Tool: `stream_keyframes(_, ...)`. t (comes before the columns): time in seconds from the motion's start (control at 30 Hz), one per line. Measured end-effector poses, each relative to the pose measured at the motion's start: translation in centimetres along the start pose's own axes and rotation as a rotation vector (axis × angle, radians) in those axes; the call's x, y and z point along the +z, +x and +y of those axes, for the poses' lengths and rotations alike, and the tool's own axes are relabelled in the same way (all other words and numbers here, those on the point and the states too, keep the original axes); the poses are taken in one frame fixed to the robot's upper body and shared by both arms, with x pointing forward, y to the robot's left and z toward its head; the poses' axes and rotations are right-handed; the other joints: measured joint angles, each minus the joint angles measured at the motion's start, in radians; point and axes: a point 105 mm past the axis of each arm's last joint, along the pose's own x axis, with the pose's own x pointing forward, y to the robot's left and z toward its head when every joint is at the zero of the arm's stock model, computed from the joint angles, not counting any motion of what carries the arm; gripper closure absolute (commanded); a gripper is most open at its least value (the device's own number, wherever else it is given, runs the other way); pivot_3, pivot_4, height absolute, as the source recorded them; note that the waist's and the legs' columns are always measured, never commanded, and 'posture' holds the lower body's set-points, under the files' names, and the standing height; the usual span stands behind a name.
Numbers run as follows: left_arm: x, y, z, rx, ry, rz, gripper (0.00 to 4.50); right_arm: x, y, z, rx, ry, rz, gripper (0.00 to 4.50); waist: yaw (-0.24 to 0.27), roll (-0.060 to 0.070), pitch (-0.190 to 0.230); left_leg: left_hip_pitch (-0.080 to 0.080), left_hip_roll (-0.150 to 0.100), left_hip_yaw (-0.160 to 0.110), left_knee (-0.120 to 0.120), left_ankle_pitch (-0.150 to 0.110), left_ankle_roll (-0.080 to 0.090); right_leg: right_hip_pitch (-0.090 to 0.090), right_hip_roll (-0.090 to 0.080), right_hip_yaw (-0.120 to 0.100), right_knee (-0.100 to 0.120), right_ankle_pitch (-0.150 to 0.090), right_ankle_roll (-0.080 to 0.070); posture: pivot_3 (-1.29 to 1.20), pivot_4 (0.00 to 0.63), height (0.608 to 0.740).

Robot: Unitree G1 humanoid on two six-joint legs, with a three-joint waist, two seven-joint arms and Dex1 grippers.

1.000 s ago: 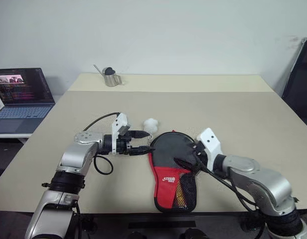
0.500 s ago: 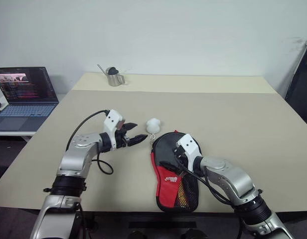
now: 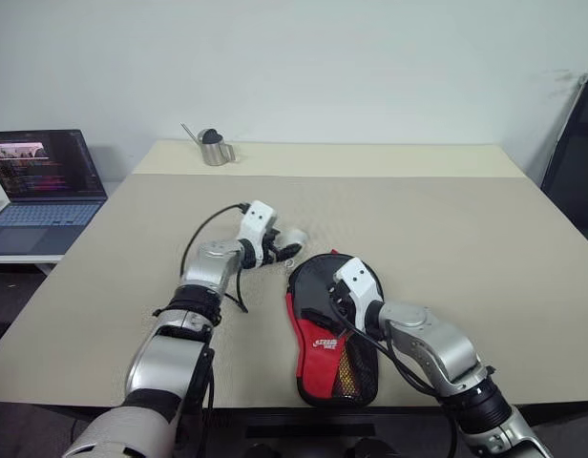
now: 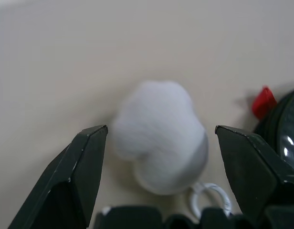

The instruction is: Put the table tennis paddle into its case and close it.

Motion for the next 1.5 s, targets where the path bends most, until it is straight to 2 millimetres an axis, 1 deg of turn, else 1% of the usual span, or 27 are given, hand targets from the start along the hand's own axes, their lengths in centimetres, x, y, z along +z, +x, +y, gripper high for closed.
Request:
stream_keyframes(0.17, 0.0, 0.9, -0.5, -0.012, -0.004, 0.036, 0.55, 0.0, 0.0, 0.0, -0.008, 0.0, -0.001, 0.02, 0.0, 0.0, 0.0, 0.0, 0.0, 0.0, 0.0, 0.0, 0.0, 0.0, 0.0, 0.0, 0.0, 0.0, 0.0, 0.0, 0.15, 0.74)
stream_keyframes(0.27, -0.5, 1.4, -1.0, -0.017, -0.01, 0.05, 0.55, 0.0, 0.1, 0.0, -0.012, 0.001, -0.003, 0.02, 0.0, 0.0, 0.0, 0.0, 0.0, 0.0, 0.0, 0.0, 0.0, 0.0, 0.0, 0.0, 0.0, 0.0, 0.0, 0.0, 0.15, 0.74)
stream_keyframes(0.4, -0.7, 1.5, -1.0, -0.006, -0.007, 0.059, 0.55, -0.1, 0.0, -0.1, -0.027, -0.007, -0.005, 0.02, 0.0, 0.0, 0.0, 0.0, 0.0, 0.0, 0.0, 0.0, 0.0, 0.0, 0.0, 0.0, 0.0, 0.0, 0.0, 0.0, 0.15, 0.74)
stream_keyframes(0.5, -0.8, 1.6, -1.0, -0.006, 0.008, 0.065, 1.19, -0.2, -0.1, -0.5, -0.056, -0.017, -0.006, 0.0, 0.0, 0.0, 0.0, 0.0, 0.0, 0.0, 0.0, 0.0, 0.0, 0.0, 0.0, 0.0, 0.0, 0.0, 0.0, 0.0, 0.15, 0.74)
stream_keyframes(0.73, -0.9, 1.5, -0.9, -0.004, 0.016, 0.064, 3.62, -0.3, -0.6, -1.6, -0.118, -0.003, -0.01, 0.0, 0.0, 0.0, 0.0, 0.0, 0.0, 0.0, 0.0, 0.0, 0.0, 0.0, 0.0, 0.0, 0.0, 0.0, 0.0, 0.0, 0.15, 0.74)
stream_keyframes(0.8, -0.9, 1.5, -1.0, -0.007, 0.016, 0.063, 4.13, -0.5, -0.8, -1.6, -0.123, -0.005, -0.008, 0.0, 0.0, 0.0, 0.0, 0.0, 0.0, 0.0, 0.0, 0.0, 0.0, 0.0, 0.0, 0.0, 0.0, 0.0, 0.0, 0.0, 0.15, 0.74)
stream_keyframes(0.83, -0.9, 1.5, -1.0, -0.007, 0.016, 0.062, 4.26, -0.6, -0.9, -1.7, -0.127, -0.008, -0.006, 0.0, 0.0, 0.0, 0.0, 0.0, 0.0, 0.0, 0.0, 0.0, 0.0, 0.0, 0.0, 0.0, 0.0, 0.0, 0.0, 0.0, 0.15, 0.74)
stream_keyframes(1.1, -0.9, 1.5, -1.0, -0.007, 0.028, 0.067, 4.29, -1.2, -1.1, -1.6, -0.13, -0.026, 0.016, 0.0, 0.0, -0.002, -0.002, 0.002, 0.0, 0.0, 0.0, 0.0, 0.0, 0.002, 0.0, 0.0, 0.0, 0.0, 0.0, 0.0, 0.15, 0.74)
stream_keyframes(1.3, -0.9, 1.8, -1.2, -0.003, 0.092, 0.076, 4.29, -1.6, -1.1, -1.7, -0.139, -0.025, 0.027, 0.0, 0.0, -0.004, -0.004, 0.002, 0.0, 0.0, 0.0, 0.0, 0.0, 0.002, 0.0, 0.0, 0.0, 0.0, 0.0, 0.0, 0.15, 0.74)
stream_keyframes(1.4, -0.5, 2.5, -2.0, -0.004, 0.137, 0.087, 4.29, -1.7, -1.1, -1.9, -0.151, -0.03, 0.035, 0.0, 0.004, -0.006, -0.006, 0.003, 0.0, -0.001, 0.001, 0.0, 0.0, 0.003, 0.0, -0.001, 0.0, 0.0, 0.001, 0.0, 0.15, 0.74)
stream_keyframes(1.5, 0.2, 3.4, -3.1, -0.011, 0.183, 0.081, 4.29, -1.7, -1.1, -1.9, -0.156, -0.023, 0.032, 0.0, 0.003, -0.006, -0.006, 0.003, -0.001, 0.0, 0.002, 0.0, 0.0, 0.004, 0.0, 0.0, 0.0, 0.001, 0.002, 0.0, 0.15, 0.74)
